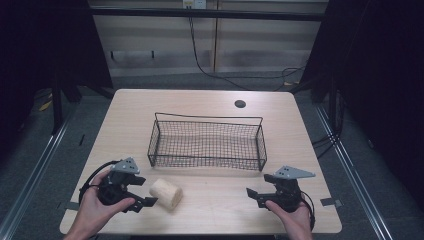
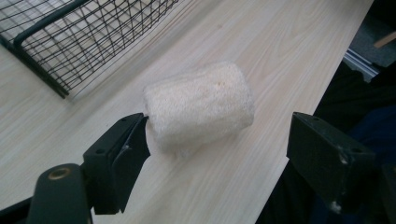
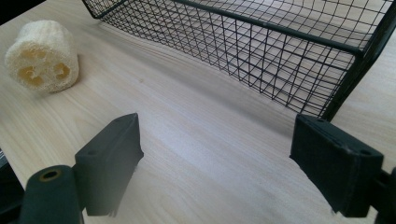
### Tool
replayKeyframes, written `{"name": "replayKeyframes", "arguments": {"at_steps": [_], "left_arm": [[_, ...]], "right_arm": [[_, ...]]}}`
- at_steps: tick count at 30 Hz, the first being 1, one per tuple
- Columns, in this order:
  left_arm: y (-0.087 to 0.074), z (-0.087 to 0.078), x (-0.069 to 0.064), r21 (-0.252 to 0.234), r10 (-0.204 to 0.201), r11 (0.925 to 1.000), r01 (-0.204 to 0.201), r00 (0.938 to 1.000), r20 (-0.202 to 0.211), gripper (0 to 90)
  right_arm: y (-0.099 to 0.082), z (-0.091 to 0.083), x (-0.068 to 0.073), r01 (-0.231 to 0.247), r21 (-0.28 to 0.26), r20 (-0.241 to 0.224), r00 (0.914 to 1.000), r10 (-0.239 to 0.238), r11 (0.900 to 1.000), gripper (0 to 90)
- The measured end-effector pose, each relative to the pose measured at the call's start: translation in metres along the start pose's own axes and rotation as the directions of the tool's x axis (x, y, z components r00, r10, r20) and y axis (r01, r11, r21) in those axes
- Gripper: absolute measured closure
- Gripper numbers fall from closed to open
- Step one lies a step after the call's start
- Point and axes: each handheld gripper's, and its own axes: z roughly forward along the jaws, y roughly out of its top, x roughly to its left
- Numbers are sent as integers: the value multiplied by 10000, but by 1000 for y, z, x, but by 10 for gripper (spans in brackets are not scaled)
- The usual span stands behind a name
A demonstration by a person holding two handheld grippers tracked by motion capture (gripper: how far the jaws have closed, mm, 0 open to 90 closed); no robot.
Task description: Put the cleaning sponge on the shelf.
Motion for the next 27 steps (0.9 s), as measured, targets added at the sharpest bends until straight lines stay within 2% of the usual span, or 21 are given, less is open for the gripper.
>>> {"name": "replayKeyframes", "arguments": {"at_steps": [1, 6, 8, 10, 17, 18, 27], "left_arm": [[5, 3, 1, 125, 114, 9999, -116, 9997, 201, 206], [14, 12, 3, 505, 384, 9979, -397, 9989, 268, 207], [20, 19, 6, 647, 296, 9974, -330, 9982, 522, 207], [23, 23, 8, 820, 372, 9957, -422, 9974, 622, 207], [34, 34, 11, 951, 507, 9938, -579, 9958, 761, 200], [36, 36, 12, 1076, 633, 9916, -721, 9946, 828, 200], [37, 54, 14, 1429, 743, 9856, -900, 9910, 1115, 196]], "right_arm": [[0, 0, 0, 9, 9, -30, 10000, -9, 10000, 159], [0, 1, 1, 17, 41, -65, 10000, -17, 10000, 160], [-1, 2, 1, 59, 50, -101, 9999, -58, 10000, 160], [-1, 2, 1, 62, 59, -100, 9999, -62, 10000, 159], [-1, 2, 2, 3, 128, -138, 9999, -1, 9999, 159], [-1, 2, 2, -2, 124, -136, 9999, 4, 9999, 159], [-1, 3, 2, -3, 143, -194, 9998, 6, 9999, 159]]}}
